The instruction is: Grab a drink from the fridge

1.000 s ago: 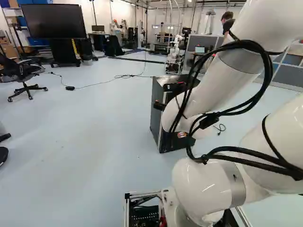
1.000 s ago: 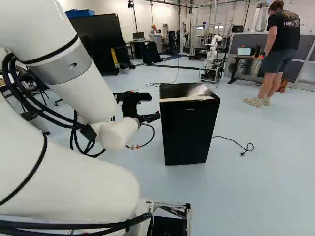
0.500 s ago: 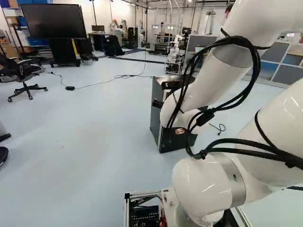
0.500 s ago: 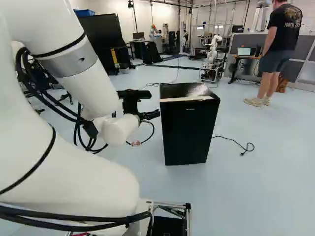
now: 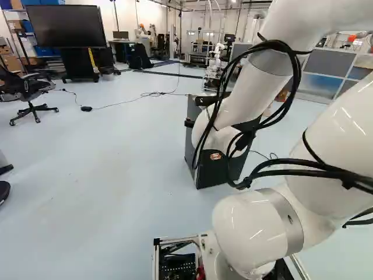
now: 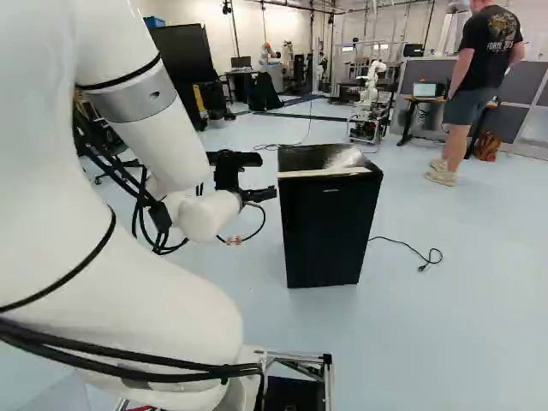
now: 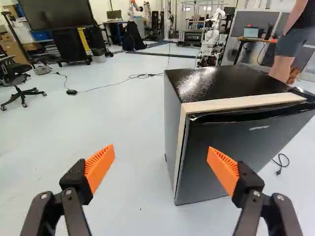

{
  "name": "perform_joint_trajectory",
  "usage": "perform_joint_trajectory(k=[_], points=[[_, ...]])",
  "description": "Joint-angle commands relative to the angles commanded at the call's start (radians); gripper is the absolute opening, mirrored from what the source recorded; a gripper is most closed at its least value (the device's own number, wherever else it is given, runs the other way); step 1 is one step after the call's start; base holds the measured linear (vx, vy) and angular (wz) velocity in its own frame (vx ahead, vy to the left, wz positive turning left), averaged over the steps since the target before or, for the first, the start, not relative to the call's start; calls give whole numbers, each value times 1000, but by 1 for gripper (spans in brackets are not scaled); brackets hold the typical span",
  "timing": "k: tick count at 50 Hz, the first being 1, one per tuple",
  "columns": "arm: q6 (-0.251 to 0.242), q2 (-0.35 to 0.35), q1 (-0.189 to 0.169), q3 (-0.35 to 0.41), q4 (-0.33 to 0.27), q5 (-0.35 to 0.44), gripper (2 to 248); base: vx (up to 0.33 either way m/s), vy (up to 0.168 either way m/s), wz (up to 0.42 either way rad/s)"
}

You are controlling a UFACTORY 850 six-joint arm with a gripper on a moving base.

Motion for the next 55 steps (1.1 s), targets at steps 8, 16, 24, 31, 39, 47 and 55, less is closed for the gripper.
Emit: perform_joint_trajectory(k=[8,16,24,31,39,47,55], points=[[0,-28,24,-26,31,7,247,0,0,0],[0,-53,50,-51,64,16,247,0,0,0],[0,-74,76,-72,100,30,247,0,0,0],[0,-100,98,-89,133,42,247,0,0,0],[0,-139,124,-109,172,57,247,0,0,0],[0,-177,149,-127,211,78,247,0,0,0],[0,-212,176,-141,252,104,247,0,0,0]])
